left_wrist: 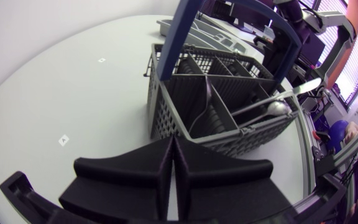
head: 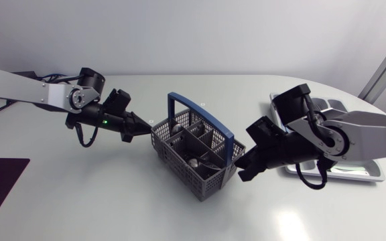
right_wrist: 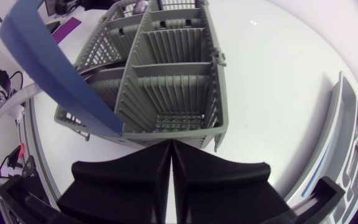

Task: Sort the cutlery from the basket into the organizer compartments.

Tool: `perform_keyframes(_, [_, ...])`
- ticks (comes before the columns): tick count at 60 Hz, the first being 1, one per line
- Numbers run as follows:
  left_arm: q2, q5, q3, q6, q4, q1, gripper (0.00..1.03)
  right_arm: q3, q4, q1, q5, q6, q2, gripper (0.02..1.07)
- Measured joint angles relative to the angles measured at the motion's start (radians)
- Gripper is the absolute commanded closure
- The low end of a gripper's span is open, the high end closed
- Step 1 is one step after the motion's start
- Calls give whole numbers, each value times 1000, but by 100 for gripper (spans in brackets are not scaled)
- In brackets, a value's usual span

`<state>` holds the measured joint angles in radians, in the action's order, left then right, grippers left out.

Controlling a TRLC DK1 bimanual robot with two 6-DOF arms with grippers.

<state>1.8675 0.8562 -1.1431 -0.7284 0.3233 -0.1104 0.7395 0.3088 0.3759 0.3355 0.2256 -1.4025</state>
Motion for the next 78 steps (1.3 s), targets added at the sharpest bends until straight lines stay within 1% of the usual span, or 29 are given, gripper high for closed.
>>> perform_keyframes(9, [-79, 0, 88, -36, 25, 18, 100, 60, -22, -26, -19, 7, -71, 101])
perform_keyframes(20, [-158, 0, 172, -59, 43, 18, 100, 128, -60, -65, -25, 6, -148, 101])
perform_keyframes(30, [-204, 1, 216, -63, 45, 18, 100, 194, -94, -103, 32, -12, -207, 101])
perform_keyframes(34, [-223, 3, 228, -69, 47, 18, 100, 217, -111, -117, 56, -16, -230, 101])
perform_keyframes(45, [-246, 3, 247, -70, 55, 16, 100, 241, -130, -130, 83, -20, -264, 101])
perform_keyframes(65, [-275, 3, 275, -72, 72, -21, 100, 311, -133, -129, 80, -51, -311, 101])
perform_keyframes(78, [-276, 4, 275, -77, 72, -23, 100, 341, -134, -135, 81, -70, -342, 101])
